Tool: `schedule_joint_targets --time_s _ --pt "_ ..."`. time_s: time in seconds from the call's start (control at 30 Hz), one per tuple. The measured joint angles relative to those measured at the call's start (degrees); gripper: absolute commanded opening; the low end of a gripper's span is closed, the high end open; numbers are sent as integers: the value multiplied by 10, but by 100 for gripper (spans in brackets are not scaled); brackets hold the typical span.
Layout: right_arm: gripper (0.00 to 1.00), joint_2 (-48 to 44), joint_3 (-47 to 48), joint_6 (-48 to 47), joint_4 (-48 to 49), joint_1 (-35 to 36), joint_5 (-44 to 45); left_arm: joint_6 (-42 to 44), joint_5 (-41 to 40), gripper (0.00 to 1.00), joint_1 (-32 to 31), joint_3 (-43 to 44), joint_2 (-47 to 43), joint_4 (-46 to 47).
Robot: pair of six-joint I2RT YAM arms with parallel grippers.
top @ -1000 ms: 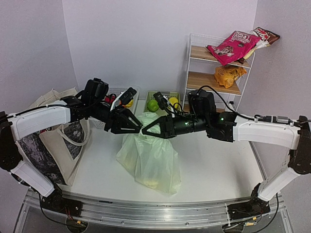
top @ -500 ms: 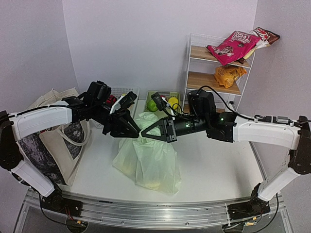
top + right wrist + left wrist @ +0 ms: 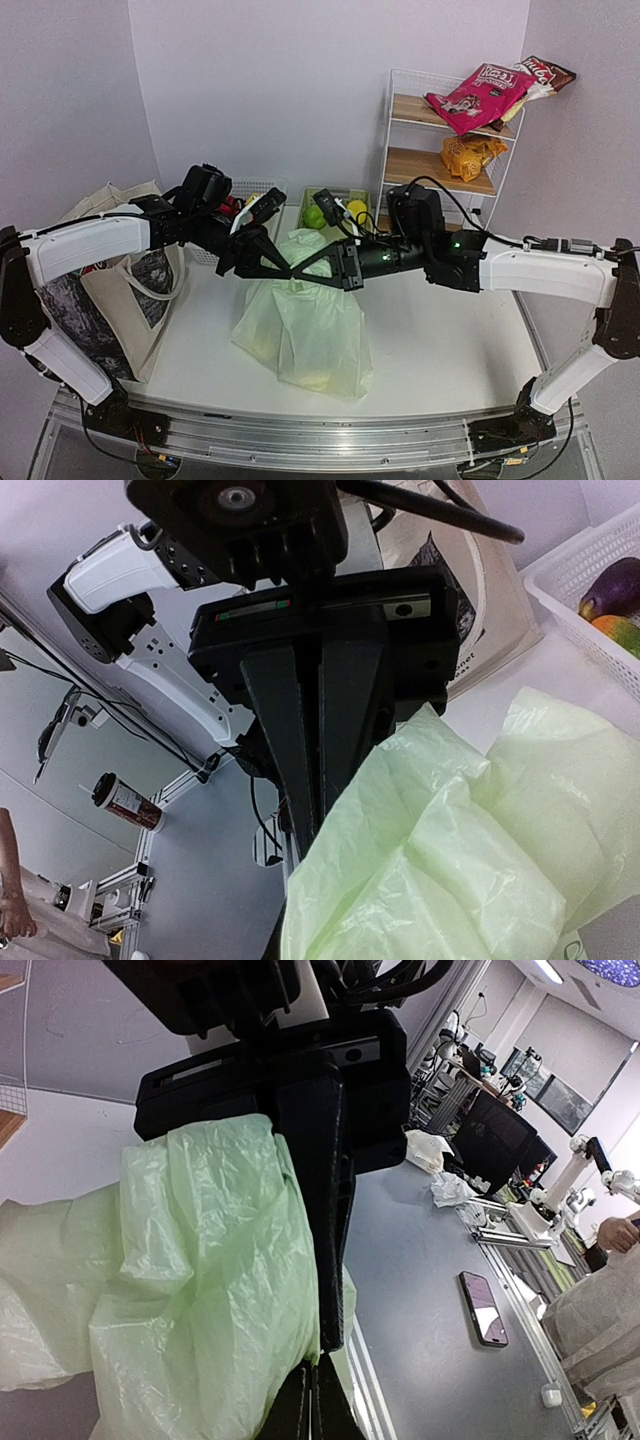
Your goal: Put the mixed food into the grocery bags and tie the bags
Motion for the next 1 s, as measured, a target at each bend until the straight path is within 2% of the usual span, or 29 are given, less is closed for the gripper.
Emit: schedule_joint_targets --time_s 0.33,0.4,0.57,0.7,0.77,0.8,0.87,1.0 --pt "2 1 -3 1 0 0 9 6 -11 0 0 0 0 -7" --pt "10 1 -3 2 -1 0 12 5 -19 0 0 0 0 -9" --pt "35 2 -5 6 -1 0 19 2 -52 0 0 0 0 -9" --pt "47 1 -8 6 1 1 21 3 -78 0 0 0 0 -10" --pt "61 1 -9 7 1 2 23 6 -84 0 -1 0 1 -11" --pt "65 0 -9 6 0 2 23 8 -88 0 -1 0 1 -12" --pt "68 -2 -9 7 -5 3 29 17 -89 0 -1 0 1 -17" --pt "68 -18 -12 2 -27 5 54 44 -88 0 -4 7 1 -40"
